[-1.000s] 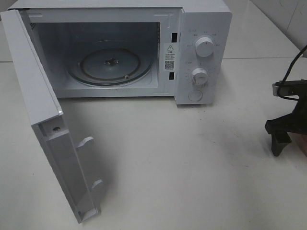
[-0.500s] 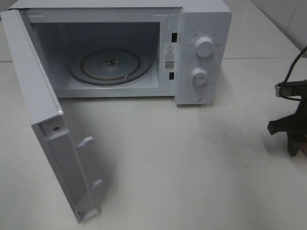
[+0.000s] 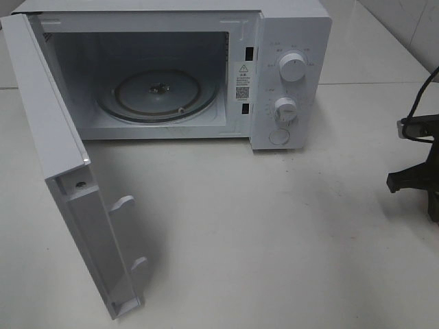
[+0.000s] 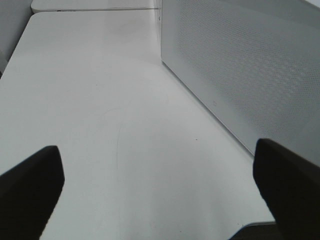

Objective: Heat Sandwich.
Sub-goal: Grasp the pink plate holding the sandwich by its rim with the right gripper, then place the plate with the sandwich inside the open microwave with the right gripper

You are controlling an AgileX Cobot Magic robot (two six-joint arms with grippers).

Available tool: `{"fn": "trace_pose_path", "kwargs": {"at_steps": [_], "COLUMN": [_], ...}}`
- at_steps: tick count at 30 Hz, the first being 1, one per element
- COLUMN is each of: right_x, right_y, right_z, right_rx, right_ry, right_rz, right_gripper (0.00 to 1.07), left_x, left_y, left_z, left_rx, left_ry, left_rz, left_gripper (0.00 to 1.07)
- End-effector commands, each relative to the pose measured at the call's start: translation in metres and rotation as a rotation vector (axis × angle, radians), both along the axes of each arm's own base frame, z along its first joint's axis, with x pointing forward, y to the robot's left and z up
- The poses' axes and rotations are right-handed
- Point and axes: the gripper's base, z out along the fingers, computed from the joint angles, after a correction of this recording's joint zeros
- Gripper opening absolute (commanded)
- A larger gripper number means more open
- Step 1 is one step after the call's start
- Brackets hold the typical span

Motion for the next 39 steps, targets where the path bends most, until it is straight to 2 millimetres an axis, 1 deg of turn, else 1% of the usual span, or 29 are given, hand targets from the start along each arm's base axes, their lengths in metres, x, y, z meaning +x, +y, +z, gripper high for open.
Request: {"fn": "trace_pose_path", "kwargs": {"at_steps": [1, 7, 11, 14, 21, 25, 28, 29, 31, 34, 35, 37, 39], "right_x": [-0.004, -0.005, -0.006, -0.006, -0.009, -0.011, -0.015, -0.015, -0.021, -0.026, -0.032, -0.038, -0.040], "right_y": [0.000, 0.000, 0.005, 0.012, 0.021, 0.029, 0.038, 0.038, 0.042, 0.043, 0.045, 0.048, 0.050], "right_z": [-0.001, 0.002, 0.008, 0.012, 0.015, 0.019, 0.027, 0.027, 0.034, 0.036, 0.038, 0.040, 0.042], "right_rx": [-0.006, -0.018, -0.045, -0.068, -0.116, -0.126, -0.133, -0.133, -0.137, -0.136, -0.130, -0.130, -0.130], "right_ry": [0.043, 0.048, 0.042, 0.042, 0.069, 0.082, 0.075, 0.075, 0.069, 0.067, 0.065, 0.063, 0.056], "right_rz": [-0.015, -0.025, -0.003, 0.029, 0.061, 0.085, 0.111, 0.111, 0.127, 0.130, 0.132, 0.145, 0.151], "right_gripper": [0.00, 0.00, 0.00, 0.00, 0.00, 0.00, 0.00, 0.00, 0.00, 0.00, 0.00, 0.00, 0.00], "left_x": [-0.003, -0.003, -0.003, -0.003, -0.003, -0.003, -0.003, -0.003, -0.003, -0.003, -0.003, -0.003, -0.003], "left_y": [-0.001, -0.001, -0.001, -0.001, -0.001, -0.001, -0.001, -0.001, -0.001, -0.001, -0.001, -0.001, -0.001], "left_z": [0.001, 0.001, 0.001, 0.001, 0.001, 0.001, 0.001, 0.001, 0.001, 0.001, 0.001, 0.001, 0.001], "left_rx": [-0.009, -0.009, -0.009, -0.009, -0.009, -0.009, -0.009, -0.009, -0.009, -0.009, -0.009, -0.009, -0.009], "left_ry": [-0.034, -0.034, -0.034, -0.034, -0.034, -0.034, -0.034, -0.034, -0.034, -0.034, -0.034, -0.034, -0.034], "left_rz": [0.002, 0.002, 0.002, 0.002, 0.002, 0.002, 0.002, 0.002, 0.002, 0.002, 0.002, 0.002, 0.002], "left_gripper": [0.98, 0.98, 0.98, 0.98, 0.98, 0.98, 0.98, 0.98, 0.98, 0.98, 0.98, 0.98, 0.98]}}
